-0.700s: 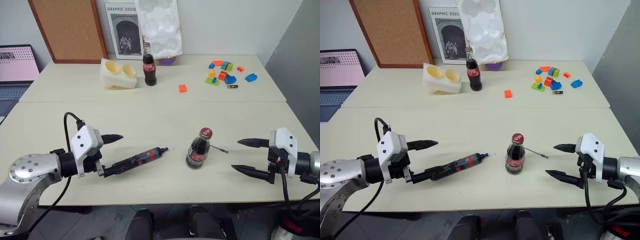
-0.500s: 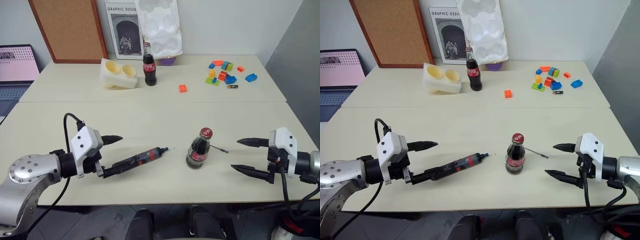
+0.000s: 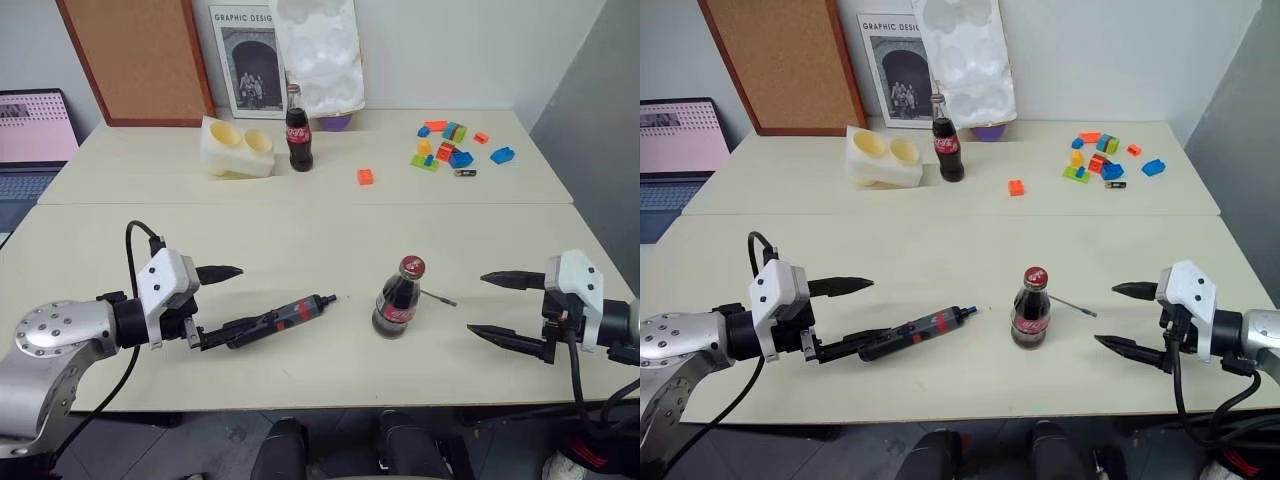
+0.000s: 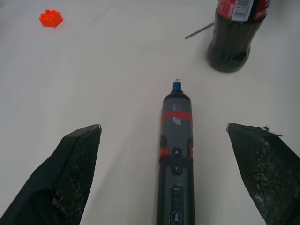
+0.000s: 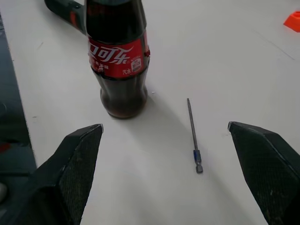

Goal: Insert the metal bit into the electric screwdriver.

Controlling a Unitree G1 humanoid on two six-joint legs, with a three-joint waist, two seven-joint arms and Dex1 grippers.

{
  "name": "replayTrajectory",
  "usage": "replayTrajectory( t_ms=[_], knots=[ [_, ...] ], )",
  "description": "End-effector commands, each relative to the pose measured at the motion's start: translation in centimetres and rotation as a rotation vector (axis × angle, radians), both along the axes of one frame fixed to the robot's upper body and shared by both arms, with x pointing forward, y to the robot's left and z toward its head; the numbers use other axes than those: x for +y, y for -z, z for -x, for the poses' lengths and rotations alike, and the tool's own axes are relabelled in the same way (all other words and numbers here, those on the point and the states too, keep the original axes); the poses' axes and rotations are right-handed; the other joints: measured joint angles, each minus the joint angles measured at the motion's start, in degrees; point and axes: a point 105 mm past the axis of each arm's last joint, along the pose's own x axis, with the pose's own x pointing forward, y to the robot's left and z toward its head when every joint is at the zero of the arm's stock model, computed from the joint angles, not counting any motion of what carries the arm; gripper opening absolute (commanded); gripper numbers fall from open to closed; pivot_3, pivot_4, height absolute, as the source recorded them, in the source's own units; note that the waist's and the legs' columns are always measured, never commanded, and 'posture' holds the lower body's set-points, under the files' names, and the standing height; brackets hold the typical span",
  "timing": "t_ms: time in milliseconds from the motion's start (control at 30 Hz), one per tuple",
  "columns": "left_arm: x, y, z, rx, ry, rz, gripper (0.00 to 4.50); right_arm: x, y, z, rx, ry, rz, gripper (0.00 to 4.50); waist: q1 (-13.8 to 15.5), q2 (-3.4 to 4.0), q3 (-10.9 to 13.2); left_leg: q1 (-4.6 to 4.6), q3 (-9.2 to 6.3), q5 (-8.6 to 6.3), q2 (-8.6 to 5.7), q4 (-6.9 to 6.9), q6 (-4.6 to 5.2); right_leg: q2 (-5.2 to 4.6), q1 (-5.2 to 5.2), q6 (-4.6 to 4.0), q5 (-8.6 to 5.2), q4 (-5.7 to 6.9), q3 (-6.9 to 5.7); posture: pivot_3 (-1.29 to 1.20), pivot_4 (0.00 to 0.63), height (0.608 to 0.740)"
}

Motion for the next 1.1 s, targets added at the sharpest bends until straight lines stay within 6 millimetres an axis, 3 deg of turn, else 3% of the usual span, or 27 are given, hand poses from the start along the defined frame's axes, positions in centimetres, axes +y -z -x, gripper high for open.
replayTrajectory(
  t_ms=[33,133,300,400,567,700,1100],
  knots=[
    [0.6,-0.9,-0.1,-0.031,0.041,-0.072,4.47,-0.5,-1.7,0.8,-0.040,0.006,0.033,4.50,0.0,-0.01,0.0,0.00,0.00,0.00,0.00,0.00,0.00,0.00,0.00,0.00,0.00,-0.01,0.00,0.00,0.150,0.740],
    [2.7,-0.5,-0.1,0.006,0.026,-0.160,4.47,-1.3,-1.9,1.6,-0.037,0.030,0.073,4.50,0.0,0.00,0.0,0.00,0.00,0.00,0.00,-0.03,0.00,0.00,-0.01,-0.03,-0.02,-0.02,-0.01,0.00,0.150,0.740],
    [4.4,0.3,-0.3,-0.001,0.034,-0.292,4.47,-1.4,-1.7,2.4,-0.018,0.026,0.096,4.50,-0.1,0.00,0.0,0.00,0.04,-0.01,0.03,-0.04,0.00,-0.02,-0.02,-0.04,-0.03,-0.07,-0.01,0.00,0.150,0.740],
    [2.9,-0.5,-0.4,-0.012,0.065,-0.209,4.47,-0.8,-1.6,2.3,-0.016,0.017,0.092,4.50,0.0,0.00,0.0,0.01,0.04,-0.01,0.04,-0.03,0.00,-0.06,-0.02,-0.04,-0.03,-0.07,-0.02,0.00,0.150,0.740],
    [-1.8,-0.7,0.9,-0.009,0.233,-0.127,4.47,1.7,-0.5,1.7,-0.037,0.013,0.003,4.50,0.0,-0.03,0.0,-0.03,0.04,-0.01,0.03,-0.03,-0.01,-0.09,0.00,-0.03,-0.02,-0.12,-0.03,0.00,0.150,0.740],
    [-4.2,-1.0,1.2,-0.017,0.317,-0.090,4.47,3.7,-0.2,0.8,-0.082,0.028,-0.068,4.50,0.0,-0.02,0.0,-0.06,0.04,-0.01,0.01,-0.09,-0.01,-0.05,-0.03,0.00,-0.01,-0.13,-0.03,0.00,0.150,0.740],
    [-6.9,-1.4,0.5,-0.025,0.411,-0.034,4.47,7.1,-1.5,-0.2,-0.089,0.039,-0.304,4.50,0.0,-0.01,0.0,-0.04,-0.01,-0.01,0.00,-0.03,0.00,0.02,0.00,0.04,0.01,-0.08,0.00,0.00,0.150,0.740]
  ],
)
